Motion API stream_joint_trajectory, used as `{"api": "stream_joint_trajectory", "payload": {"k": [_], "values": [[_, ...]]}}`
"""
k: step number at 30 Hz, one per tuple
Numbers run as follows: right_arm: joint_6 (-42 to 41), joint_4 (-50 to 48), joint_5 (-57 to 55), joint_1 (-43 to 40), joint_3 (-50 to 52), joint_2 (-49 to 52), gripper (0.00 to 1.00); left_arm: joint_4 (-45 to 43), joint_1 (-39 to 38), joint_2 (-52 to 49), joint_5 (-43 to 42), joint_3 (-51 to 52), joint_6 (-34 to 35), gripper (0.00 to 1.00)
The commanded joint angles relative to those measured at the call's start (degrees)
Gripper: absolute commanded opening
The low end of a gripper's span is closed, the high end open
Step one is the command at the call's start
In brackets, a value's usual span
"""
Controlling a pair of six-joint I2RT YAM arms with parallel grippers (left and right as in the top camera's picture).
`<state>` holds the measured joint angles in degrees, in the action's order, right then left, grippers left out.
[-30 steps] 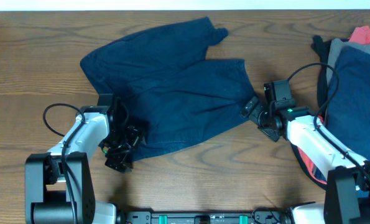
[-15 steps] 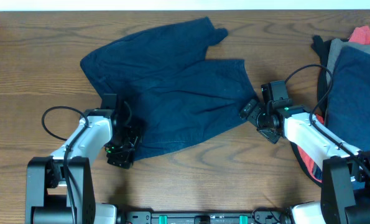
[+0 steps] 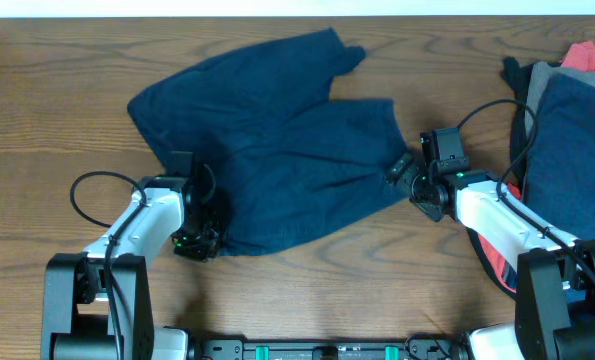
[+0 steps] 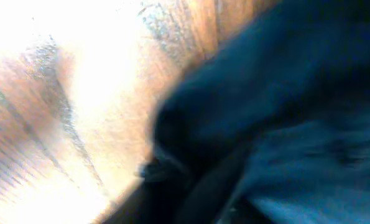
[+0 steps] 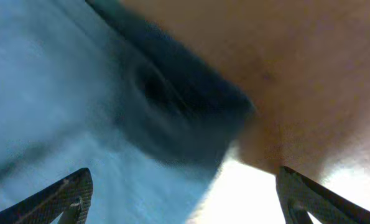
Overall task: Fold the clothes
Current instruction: 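Lift the lower edge with both grippers and fold it up over the top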
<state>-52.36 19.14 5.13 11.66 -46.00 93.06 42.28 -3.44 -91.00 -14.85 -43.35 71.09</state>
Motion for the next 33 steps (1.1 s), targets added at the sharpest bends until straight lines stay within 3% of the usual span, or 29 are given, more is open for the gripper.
{"api": "stream_joint_trajectory", "payload": {"k": [1, 8, 13, 18, 22, 25, 30, 33], "values": [[-1.0, -2.4, -0.9, 0.2, 0.3, 0.6, 0.92, 1.3, -0.2, 0.5, 2.5, 2.2, -2.1, 0.06], [-1.0, -3.0, -1.7, 0.3, 0.3, 0.6, 0.92, 1.3, -0.2, 3.8, 2.6, 2.2, -4.8, 0.06], [-1.0, -1.4, -1.2, 0.4, 0.3, 0.6, 0.80, 1.4, -0.2, 6.7, 5.0, 2.2, -7.1, 0.06], [-1.3, 9.9, -0.9, 0.4, 0.3, 0.6, 0.85, 1.6, -0.2, 8.2, 5.3, 2.2, -9.3, 0.06], [-2.1, 11.8, -1.0, 0.4, 0.4, 0.6, 0.85, 2.2, -0.2, 8.2, 5.3, 2.2, -9.8, 0.06], [-2.9, 9.5, -1.0, 0.4, 0.4, 0.6, 0.80, 3.0, -0.2, 8.2, 5.3, 2.2, -10.4, 0.06], [-3.6, 4.4, -1.0, 0.9, 0.4, 0.6, 0.59, 4.4, -0.2, 8.2, 5.3, 2.2, -10.5, 0.06], [-4.5, 3.3, -1.1, 1.9, 0.4, 0.7, 0.56, 4.8, -0.2, 8.2, 5.3, 2.2, -10.5, 0.06]]}}
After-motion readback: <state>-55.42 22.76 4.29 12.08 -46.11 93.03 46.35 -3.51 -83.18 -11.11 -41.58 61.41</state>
